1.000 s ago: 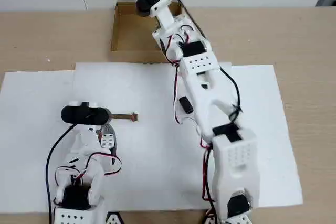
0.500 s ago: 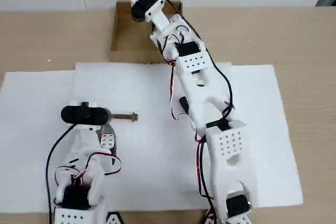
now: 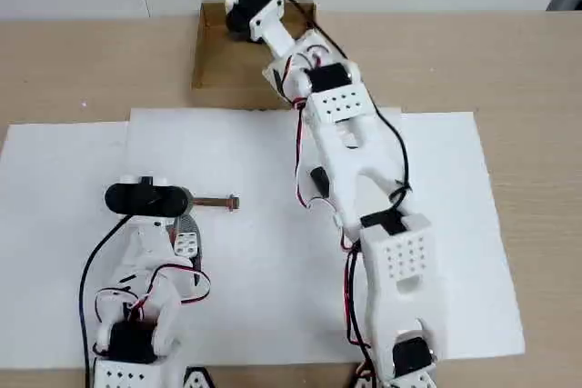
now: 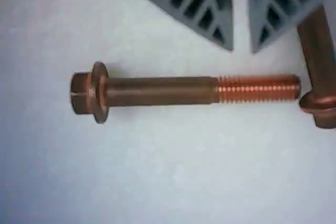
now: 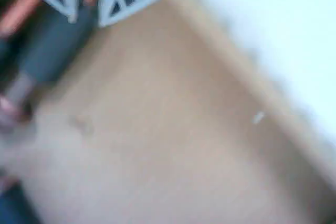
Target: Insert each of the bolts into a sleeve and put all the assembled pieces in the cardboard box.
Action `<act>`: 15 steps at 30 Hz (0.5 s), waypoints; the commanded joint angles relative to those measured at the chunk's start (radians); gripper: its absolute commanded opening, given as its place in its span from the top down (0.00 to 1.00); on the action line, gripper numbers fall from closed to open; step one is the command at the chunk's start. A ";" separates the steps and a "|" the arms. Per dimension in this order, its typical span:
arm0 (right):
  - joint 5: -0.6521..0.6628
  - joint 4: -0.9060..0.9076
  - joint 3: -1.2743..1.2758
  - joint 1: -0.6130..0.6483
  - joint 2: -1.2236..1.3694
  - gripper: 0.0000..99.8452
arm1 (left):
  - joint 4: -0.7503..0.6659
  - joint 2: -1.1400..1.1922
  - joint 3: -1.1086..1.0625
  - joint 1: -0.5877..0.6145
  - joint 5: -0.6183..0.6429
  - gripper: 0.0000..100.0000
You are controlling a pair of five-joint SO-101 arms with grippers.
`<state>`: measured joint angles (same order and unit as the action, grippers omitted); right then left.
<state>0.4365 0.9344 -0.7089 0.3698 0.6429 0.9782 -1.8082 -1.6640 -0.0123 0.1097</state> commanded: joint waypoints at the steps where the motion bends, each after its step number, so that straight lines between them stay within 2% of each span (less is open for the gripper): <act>1: 0.003 0.154 -0.055 -0.004 -0.154 1.00 | -0.026 -0.008 0.004 0.000 -0.006 0.99; 15: 0.003 0.731 -0.055 0.001 -0.341 1.00 | -0.026 -0.008 0.004 0.000 -0.006 0.99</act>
<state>0.4365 1.5681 -0.7089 0.3698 0.3821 0.9782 -1.8082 -1.6640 -0.0123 0.1097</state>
